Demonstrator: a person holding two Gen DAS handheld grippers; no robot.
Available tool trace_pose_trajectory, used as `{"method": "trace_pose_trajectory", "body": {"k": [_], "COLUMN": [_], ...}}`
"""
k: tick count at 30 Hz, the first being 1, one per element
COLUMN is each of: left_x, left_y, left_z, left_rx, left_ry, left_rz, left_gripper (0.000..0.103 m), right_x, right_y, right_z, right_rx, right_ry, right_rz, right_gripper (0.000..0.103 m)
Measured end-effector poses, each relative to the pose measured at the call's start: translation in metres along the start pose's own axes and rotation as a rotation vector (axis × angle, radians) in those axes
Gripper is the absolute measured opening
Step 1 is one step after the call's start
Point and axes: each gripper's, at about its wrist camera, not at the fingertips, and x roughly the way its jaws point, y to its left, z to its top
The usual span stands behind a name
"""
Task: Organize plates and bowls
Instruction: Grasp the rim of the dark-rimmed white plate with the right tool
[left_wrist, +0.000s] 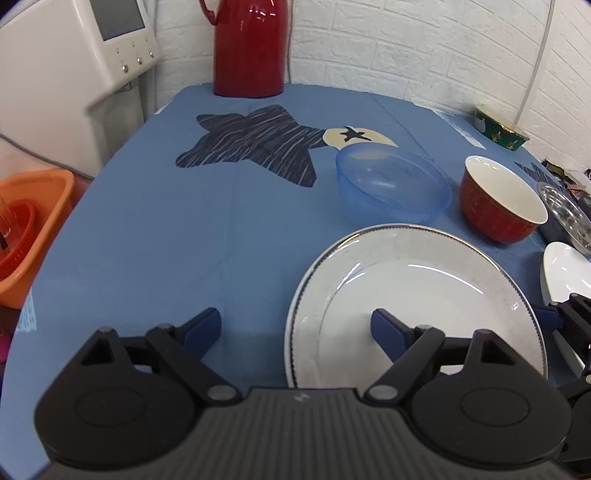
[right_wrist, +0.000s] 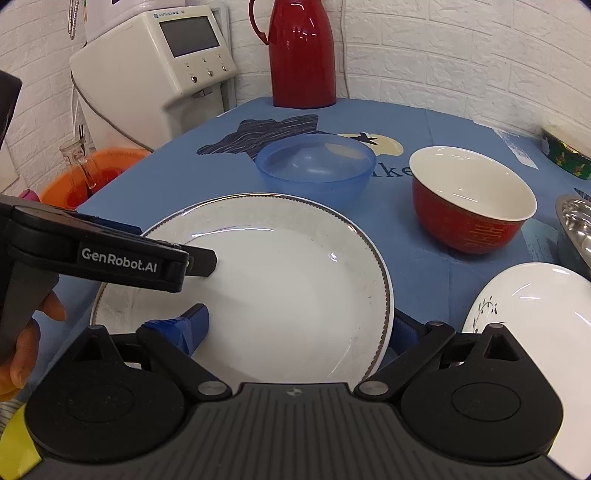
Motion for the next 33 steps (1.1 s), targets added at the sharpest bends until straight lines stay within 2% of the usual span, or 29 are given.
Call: {"method": "trace_pose_trajectory", "body": {"k": [3, 5, 9, 10, 13, 16, 24, 28, 33], "left_x": [-0.005, -0.007, -0.008, -0.009, -0.015, -0.025, -0.069, -0.094, -0.12], "left_y": [-0.004, -0.008, -0.011, -0.011, -0.015, -0.012, -0.021, -0.029, -0.037], "left_z": [-0.001, 0.0, 0.0, 0.0, -0.001, 0.002, 0.014, 0.004, -0.023], "left_rx": [0.012, 0.023, -0.002, -0.011, -0.007, -0.025, -0.011, -0.006, -0.011], "left_ry": [-0.012, -0.011, -0.003, 0.004, 0.004, -0.007, -0.093, -0.12, -0.121], "left_rz": [-0.012, -0.036, -0.02, -0.014, 0.026, 0.017, 0.042, 0.039, 0.014], "left_gripper": [0.063, 0.04, 0.039, 0.036, 0.034, 0.034, 0.034, 0.033, 0.033], "right_x": [0.001, 0.0, -0.004, -0.006, -0.014, -0.024, -0.059, -0.084, -0.11], "right_y": [0.001, 0.001, 0.0, 0.001, 0.005, 0.009, 0.016, 0.02, 0.029], "right_z": [-0.002, -0.003, 0.0, 0.0, 0.001, 0.006, 0.014, 0.001, -0.028], "right_rx": [-0.015, -0.02, 0.008, 0.026, 0.045, 0.046, 0.049, 0.052, 0.077], "right_ry": [-0.027, -0.039, -0.026, -0.024, -0.046, -0.081, -0.146, -0.164, -0.154], "right_rz": [0.008, 0.013, 0.023, 0.036, 0.048, 0.047, 0.051, 0.054, 0.057], "right_gripper": [0.085, 0.082, 0.078, 0.078, 0.078, 0.078, 0.079, 0.079, 0.079]}}
